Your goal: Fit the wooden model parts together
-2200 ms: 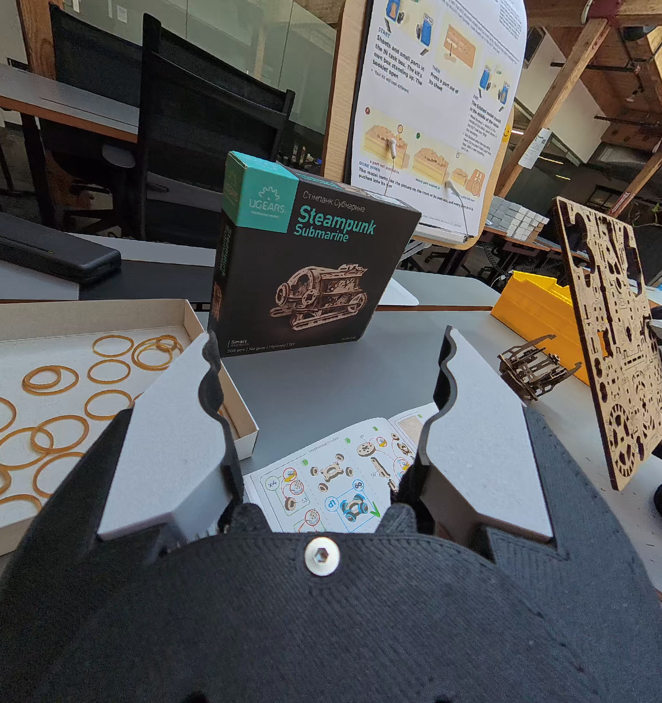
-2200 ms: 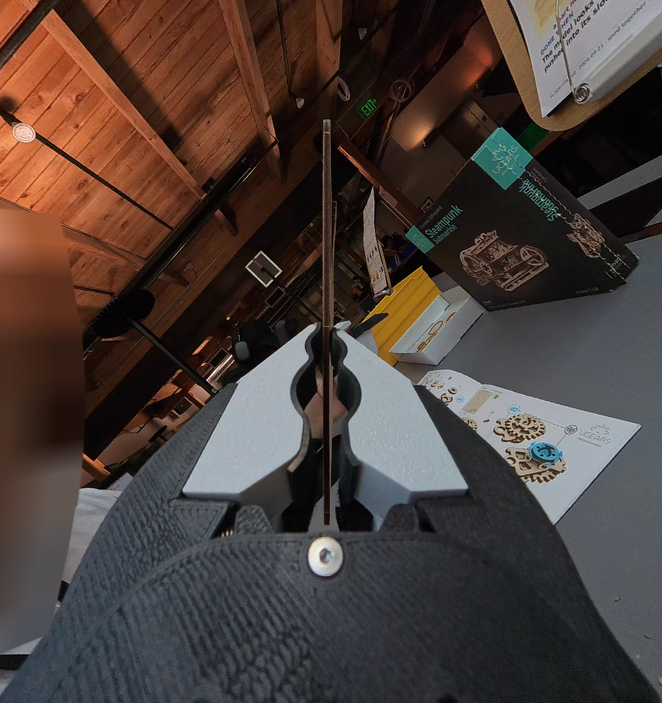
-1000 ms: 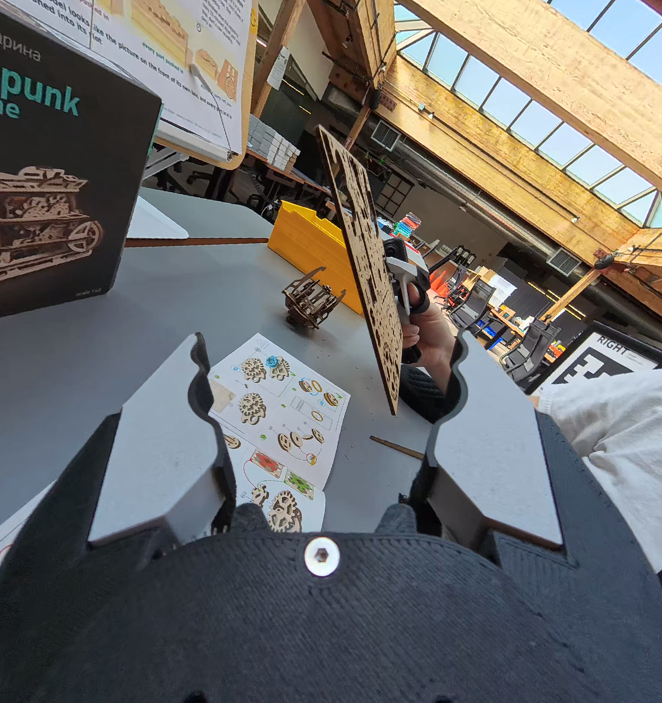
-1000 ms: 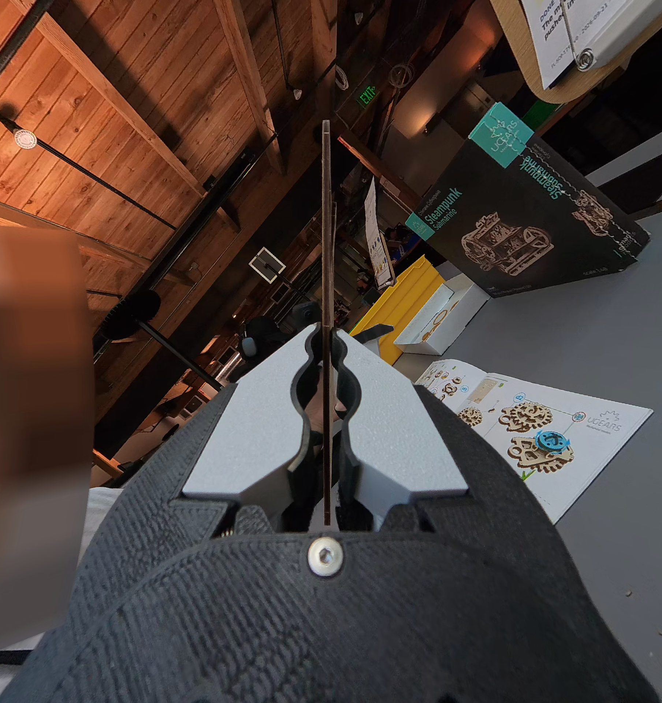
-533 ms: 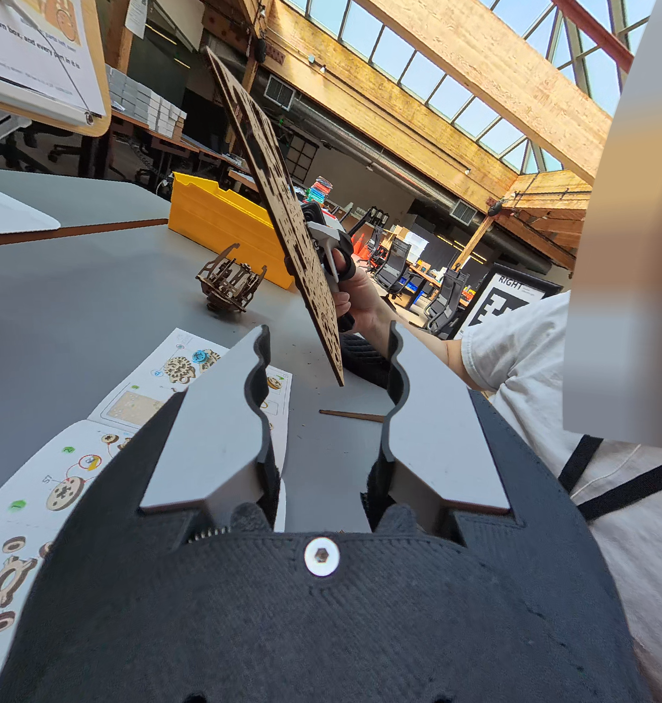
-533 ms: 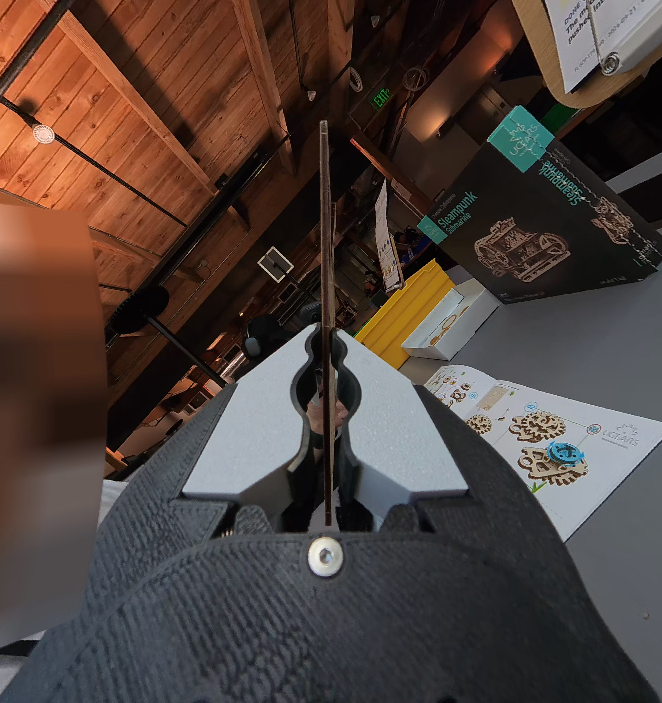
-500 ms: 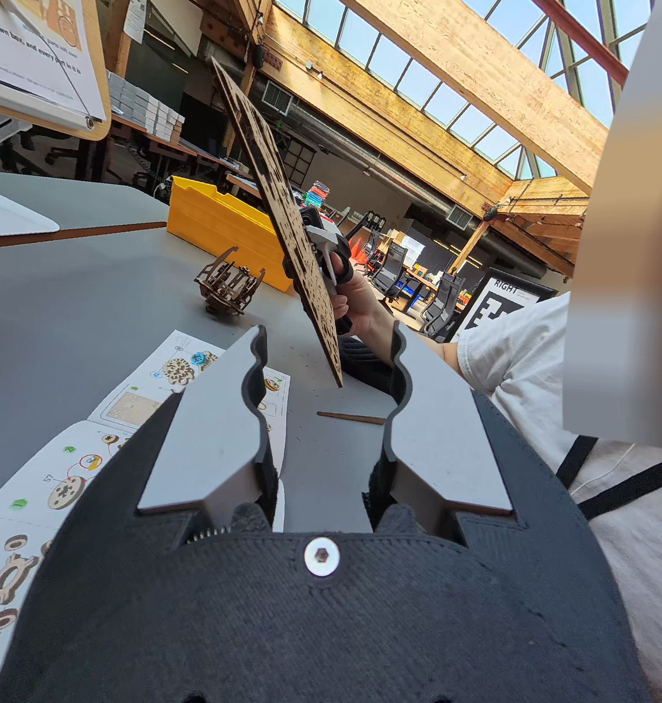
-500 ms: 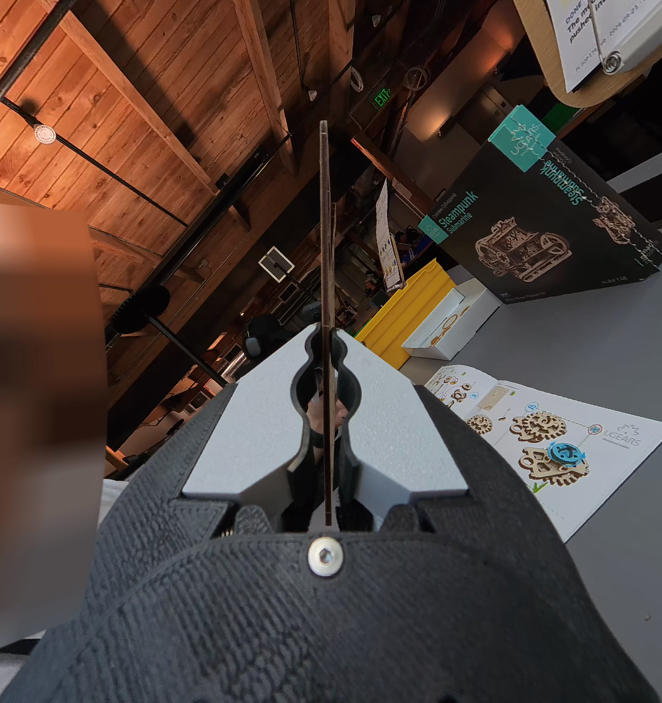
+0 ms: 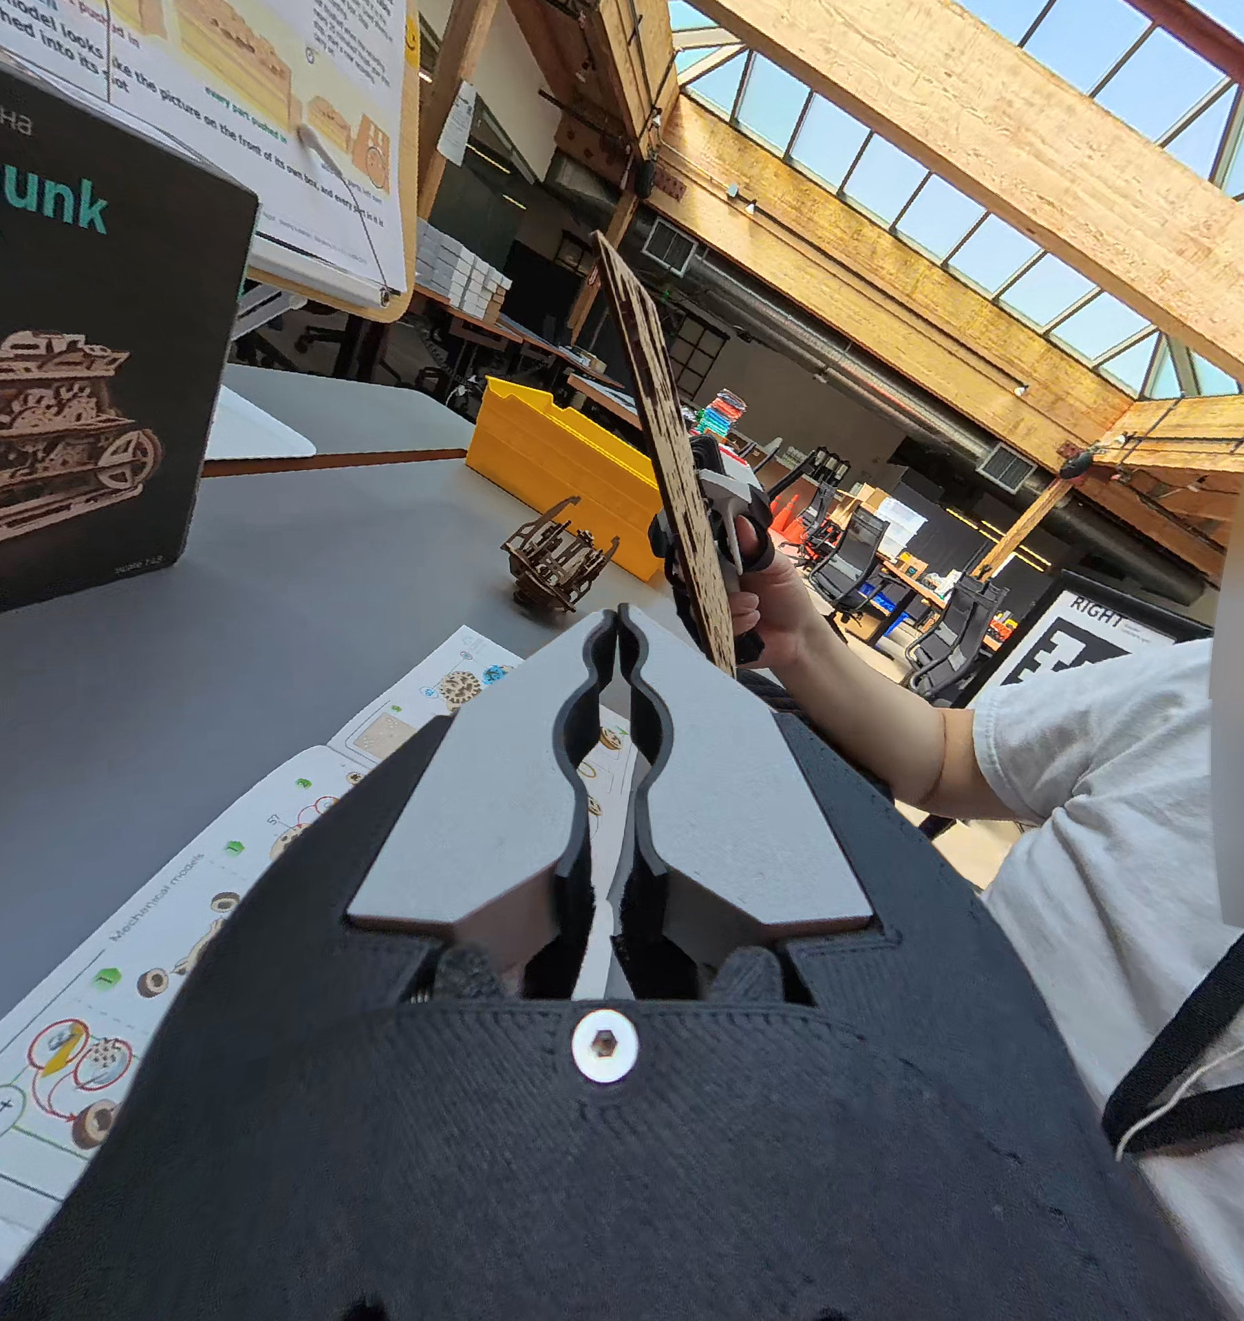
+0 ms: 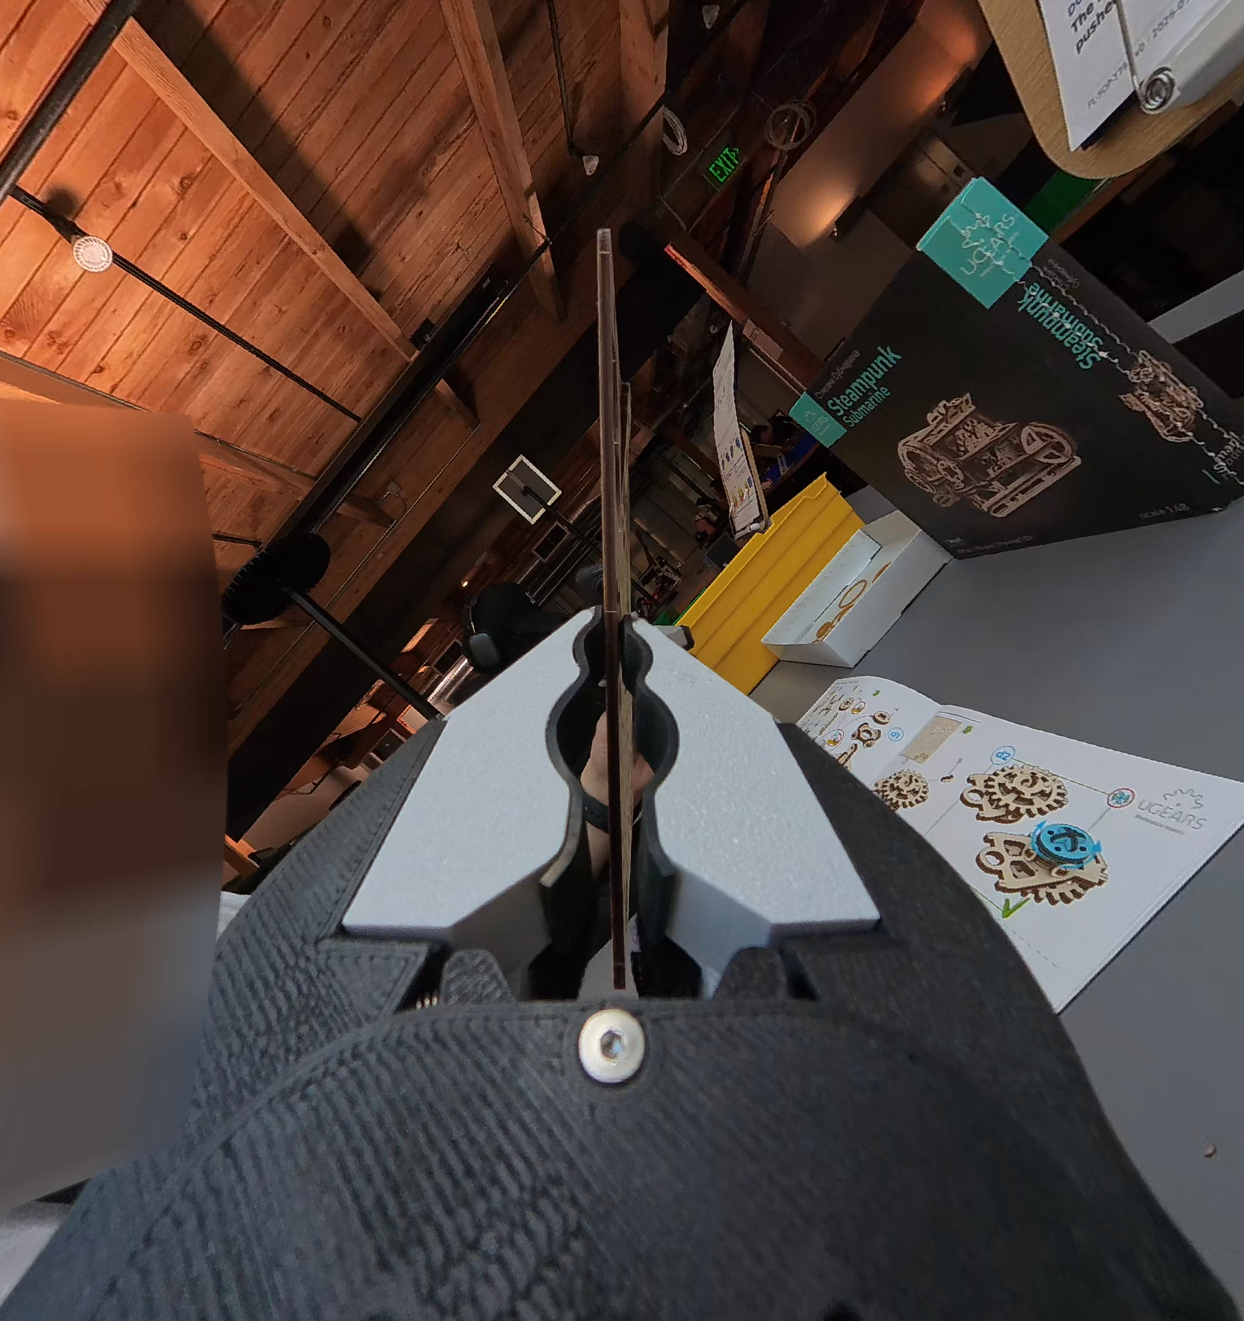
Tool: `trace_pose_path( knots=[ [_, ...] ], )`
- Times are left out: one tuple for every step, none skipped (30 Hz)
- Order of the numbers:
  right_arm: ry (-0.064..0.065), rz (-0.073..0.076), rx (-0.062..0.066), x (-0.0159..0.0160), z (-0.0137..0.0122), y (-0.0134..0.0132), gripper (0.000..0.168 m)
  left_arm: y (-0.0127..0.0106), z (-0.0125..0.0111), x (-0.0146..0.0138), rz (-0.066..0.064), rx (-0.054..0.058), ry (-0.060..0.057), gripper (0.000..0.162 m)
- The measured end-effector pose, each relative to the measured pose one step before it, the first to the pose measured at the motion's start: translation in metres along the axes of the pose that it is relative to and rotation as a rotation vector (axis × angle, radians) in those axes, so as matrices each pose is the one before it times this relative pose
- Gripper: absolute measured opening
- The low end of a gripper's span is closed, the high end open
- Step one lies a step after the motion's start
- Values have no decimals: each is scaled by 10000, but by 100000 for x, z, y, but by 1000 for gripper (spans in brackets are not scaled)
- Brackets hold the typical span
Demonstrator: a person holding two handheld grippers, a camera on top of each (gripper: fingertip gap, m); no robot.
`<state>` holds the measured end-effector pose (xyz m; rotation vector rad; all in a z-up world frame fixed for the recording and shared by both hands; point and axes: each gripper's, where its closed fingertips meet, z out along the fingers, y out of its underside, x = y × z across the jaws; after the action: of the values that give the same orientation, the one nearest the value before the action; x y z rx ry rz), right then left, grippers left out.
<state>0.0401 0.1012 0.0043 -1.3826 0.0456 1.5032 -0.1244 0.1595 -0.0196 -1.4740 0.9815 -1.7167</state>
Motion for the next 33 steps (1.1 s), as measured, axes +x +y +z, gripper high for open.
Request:
trace_pose_path(
  knots=[
    [6,12,-56,28,51,111,0,32,41,-309,47,-10,-201,0],
    [-2,3,-67,17,74,135,0,16,6,-72,38,3,-57,0],
    [-11,13,-89,0,82,156,0,17,1,87,0,-15,54,0],
    [-8,10,-93,9,72,155,0,5,-2,146,-45,-27,96,0],
    [9,-1,-83,20,70,143,0,16,17,114,-72,-25,74,0],
    [25,-9,-83,50,63,135,0,8,18,48,-85,-8,26,0],
    [34,-9,-76,56,53,141,0,8,18,41,-91,8,18,0],
    [22,4,-76,53,55,129,0,27,35,178,-70,1,117,0],
    [18,8,-65,62,42,113,0,4,29,182,-82,2,138,0],
    [4,22,-57,43,38,101,0,-7,25,131,-93,10,96,0],
    [-10,32,-41,32,44,89,0,6,35,92,-71,10,77,0],
    [-15,56,-50,42,50,98,0,-3,19,59,-74,16,51,0],
    [-4,62,-62,60,38,120,0,-43,25,18,-76,41,25,0],
    [5,68,-89,77,47,157,0,-81,12,-122,-67,54,-65,0],
    [-3,46,-94,69,70,159,0,-110,-29,-207,-30,78,-122,0],
    [-12,33,-110,58,89,203,0,-140,-34,60,14,95,43,0],
    [-8,42,-121,75,99,217,0,-125,-30,242,-9,74,166,0],
    [-8,42,-120,74,107,236,0,-166,4,77,-78,81,63,5],
    [-10,37,-115,65,122,226,0,-118,13,-36,-89,76,-1,18],
    [-15,35,-105,66,136,255,0,40,39,31,-45,-11,45,34],
    [-14,40,-88,66,141,224,0,181,62,143,-11,-91,142,40],
    [-16,44,-81,69,145,235,0,188,85,219,-48,-89,198,42],
    [-22,38,-82,52,141,217,0,154,112,232,-102,-62,215,43],
    [-13,28,-76,46,131,202,0,86,94,212,-157,-21,210,44],
    [-6,20,-68,45,113,184,0,37,87,215,-181,-1,217,44],
    [-3,9,-52,48,106,151,0,72,70,173,-168,-24,190,43],
    [-13,18,-49,30,92,134,0,82,55,179,-127,-42,170,39],
    [-26,25,-40,9,90,116,0,84,54,140,-93,-48,129,34],
    [-27,27,-24,12,77,96,0,92,53,59,-73,-44,70,30],
    [-26,34,-18,12,65,76,0,93,58,17,-73,-41,34,27],
    [-21,30,-14,10,56,66,0,126,70,-1,-84,-61,29,24],
    [-12,16,-3,12,25,30,0,172,64,-51,-75,-95,3,22],
    [-15,13,1,12,10,14,0,206,73,-104,-54,-123,-38,20]
  ],
)
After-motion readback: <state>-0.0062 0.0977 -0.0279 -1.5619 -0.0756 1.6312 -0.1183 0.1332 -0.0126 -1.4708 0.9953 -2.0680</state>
